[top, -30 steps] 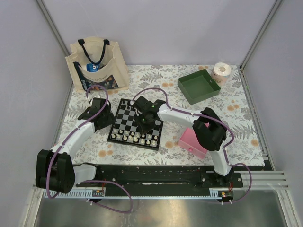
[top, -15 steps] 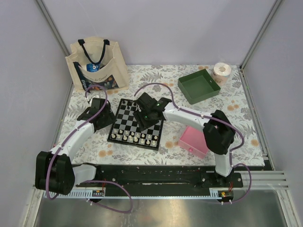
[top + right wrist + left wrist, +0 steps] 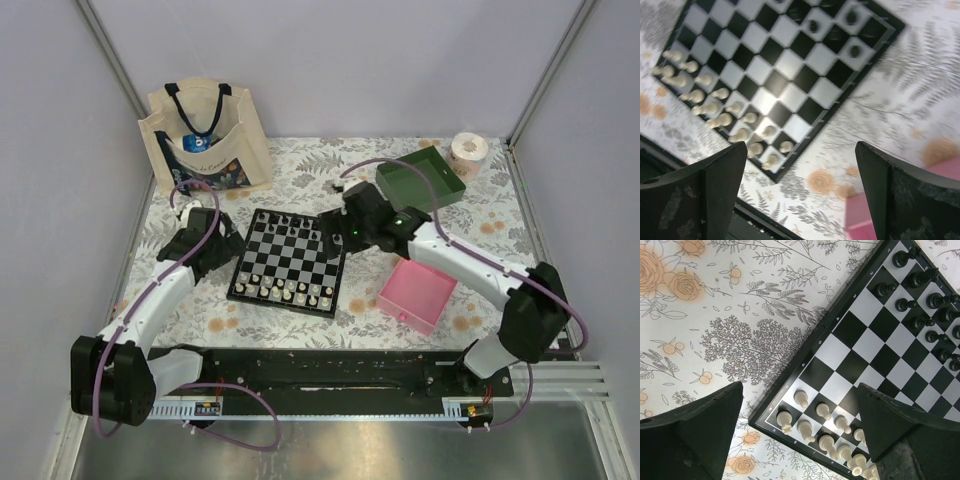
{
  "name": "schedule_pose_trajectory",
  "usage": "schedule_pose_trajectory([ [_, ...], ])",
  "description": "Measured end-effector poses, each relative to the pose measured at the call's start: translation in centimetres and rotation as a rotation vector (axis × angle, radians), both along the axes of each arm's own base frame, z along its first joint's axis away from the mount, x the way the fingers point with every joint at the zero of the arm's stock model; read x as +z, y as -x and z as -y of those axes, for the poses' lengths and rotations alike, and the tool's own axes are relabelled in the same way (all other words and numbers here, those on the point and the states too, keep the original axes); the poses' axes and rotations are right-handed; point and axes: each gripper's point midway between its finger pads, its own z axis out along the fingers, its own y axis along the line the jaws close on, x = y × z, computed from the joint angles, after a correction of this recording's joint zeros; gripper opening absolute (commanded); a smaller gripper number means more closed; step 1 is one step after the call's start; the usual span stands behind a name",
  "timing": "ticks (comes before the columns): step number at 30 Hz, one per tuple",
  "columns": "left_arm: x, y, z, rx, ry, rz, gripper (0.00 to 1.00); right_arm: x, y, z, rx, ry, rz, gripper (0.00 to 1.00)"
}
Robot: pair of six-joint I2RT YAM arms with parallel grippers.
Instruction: Set up the chess pieces on the board
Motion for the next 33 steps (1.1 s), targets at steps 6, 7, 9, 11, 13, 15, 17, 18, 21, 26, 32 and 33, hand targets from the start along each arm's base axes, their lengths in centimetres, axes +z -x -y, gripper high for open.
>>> schedule_pose_trajectory([
  [6, 0.5, -0.1, -0.9, 0.059, -0.025, 0.019, 0.99, 1.3, -4.0, 10.1, -0.286, -0.02, 0.058, 1.0],
  [7, 0.6, -0.2, -1.1, 0.073, -0.031, 0.022, 0.99, 1.6, -4.6, 11.7, -0.332, -0.017, 0.072, 1.0],
  [9, 1.0, -0.4, -1.7, 0.112, -0.044, 0.036, 0.99, 2.2, -5.9, 15.8, -0.456, -0.017, 0.101, 1.0],
  [11, 1.3, -0.5, -2.1, 0.143, -0.053, 0.047, 0.99, 2.4, -6.8, 19.1, -0.563, -0.02, 0.117, 1.0],
  [13, 1.6, -0.5, -2.6, 0.175, -0.064, 0.058, 0.99, 2.4, -7.5, 22.3, -0.678, -0.029, 0.132, 1.0],
  [15, 1.9, -0.5, -3.0, 0.194, -0.075, 0.068, 0.99, 2.1, -7.8, 25.3, -0.783, -0.022, 0.16, 1.0],
  [17, 2.2, -0.5, -3.3, 0.206, -0.086, 0.075, 0.99, 1.5, -7.6, 26.9, -0.843, -0.006, 0.197, 1.0],
  [18, 2.5, -0.6, -3.3, 0.21, -0.089, 0.08, 0.99, 1.1, -7.5, 27.4, -0.86, 0.004, 0.213, 1.0],
  [21, 3.4, -1.1, -3.6, 0.224, -0.099, 0.1, 0.99, 0.1, -7.4, 29.2, -0.918, 0.063, 0.284, 1.0],
  [26, 4.4, -1.7, -3.9, 0.24, -0.111, 0.128, 0.99, -1.4, -7.4, 32.6, -1.014, 0.2, 0.416, 1.0],
  [32, 6.2, -2.6, -4.1, 0.234, -0.111, 0.233, 0.99, -2.0, -8.3, 35.1, -1.08, 0.316, 0.552, 0.99],
  [33, 6.8, -2.7, -4.2, 0.238, -0.111, 0.262, 0.99, -2.0, -8.4, 35.6, -1.093, 0.348, 0.566, 1.0],
])
